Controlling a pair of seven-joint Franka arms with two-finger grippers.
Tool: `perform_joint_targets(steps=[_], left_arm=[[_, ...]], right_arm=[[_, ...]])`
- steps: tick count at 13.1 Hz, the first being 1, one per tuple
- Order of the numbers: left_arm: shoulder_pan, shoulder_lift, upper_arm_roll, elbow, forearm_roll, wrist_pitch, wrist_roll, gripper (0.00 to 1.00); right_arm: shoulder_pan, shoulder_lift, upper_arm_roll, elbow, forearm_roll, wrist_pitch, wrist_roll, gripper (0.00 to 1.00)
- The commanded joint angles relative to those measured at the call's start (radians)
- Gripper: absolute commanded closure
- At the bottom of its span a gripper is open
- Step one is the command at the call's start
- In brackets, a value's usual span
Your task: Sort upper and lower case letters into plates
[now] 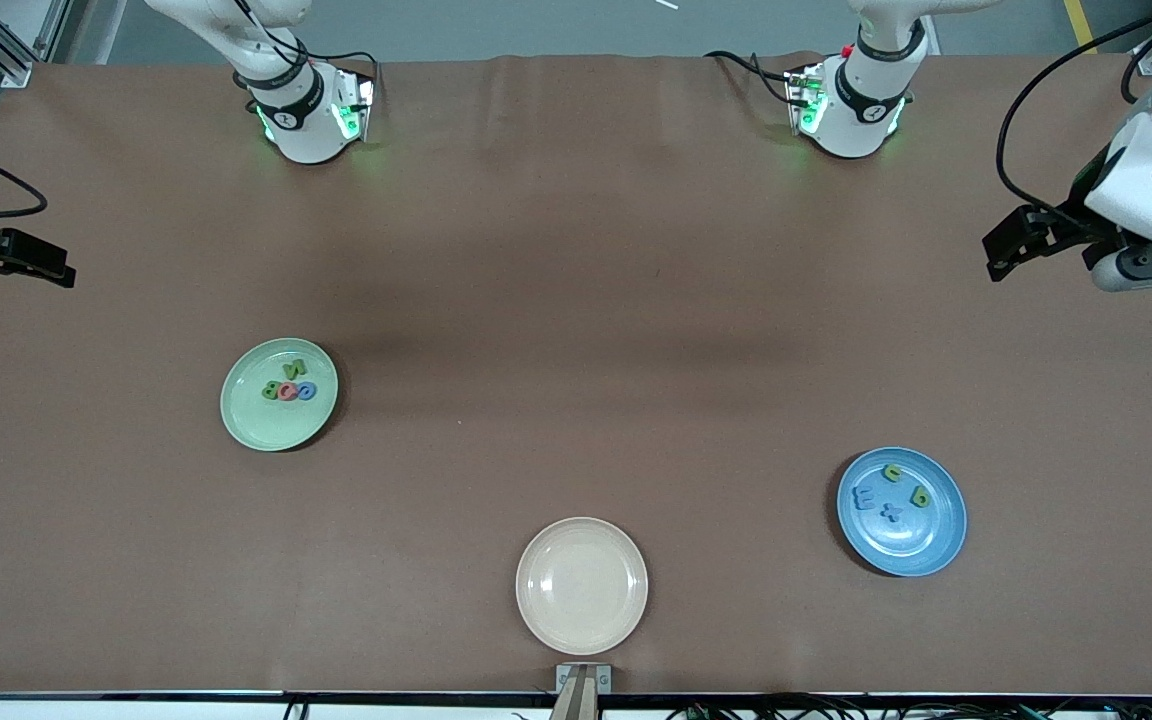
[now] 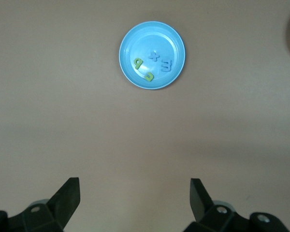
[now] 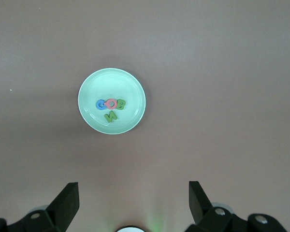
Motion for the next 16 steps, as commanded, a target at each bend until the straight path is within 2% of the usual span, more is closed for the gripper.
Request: perform_joint_targets(steps=[1, 2, 5, 16], left_arm=[[-0.039, -0.064, 0.056, -0.071, -0.06, 0.001, 0.024, 0.0], [-0.039, -0.076, 0.056, -0.077, -0.063, 0.001, 0.024, 0.0], [-0.037, -0.079, 0.054, -0.077, -0.054, -0.004, 0.047, 0.0], [-0.034, -0.076, 0.045, -0.052, -0.01, -0.031, 0.064, 0.0]], right_arm=[[0.066, -0.099, -0.063, -0.128, 0.02, 0.056, -0.012, 0.0], [0.089, -0.119, -0.086, -0.151, 0.02, 0.067, -0.012, 0.0], [0.098, -0.188, -0.092, -0.24, 0.024, 0.111, -0.012, 0.0], [0.094, -0.199, -0.083, -0.249, 0.047, 0.162, -0.011, 0.0]])
